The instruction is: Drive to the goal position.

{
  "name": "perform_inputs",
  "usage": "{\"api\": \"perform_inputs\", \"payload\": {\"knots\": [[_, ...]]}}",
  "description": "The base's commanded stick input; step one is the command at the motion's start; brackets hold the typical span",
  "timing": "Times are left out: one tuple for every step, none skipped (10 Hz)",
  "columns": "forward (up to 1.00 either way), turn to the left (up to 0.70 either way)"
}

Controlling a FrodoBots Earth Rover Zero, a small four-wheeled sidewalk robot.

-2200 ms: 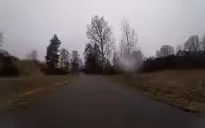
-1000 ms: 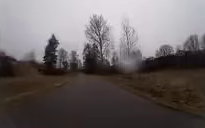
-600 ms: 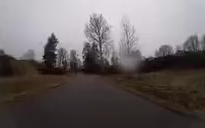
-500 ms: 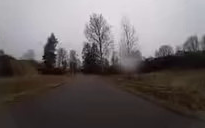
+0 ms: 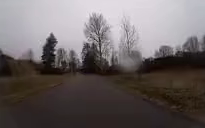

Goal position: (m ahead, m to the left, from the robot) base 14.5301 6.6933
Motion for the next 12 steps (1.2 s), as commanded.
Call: {"api": "perform_inputs", "payload": {"knots": [[0.70,0.00],[0.70,0.00],[0.70,0.00],[0.70,0.00],[0.70,0.00],[0.70,0.00],[0.70,0.00],[0.70,0.00],[0.70,0.00],[0.70,0.00],[0.70,0.00],[0.70,0.08]]}}
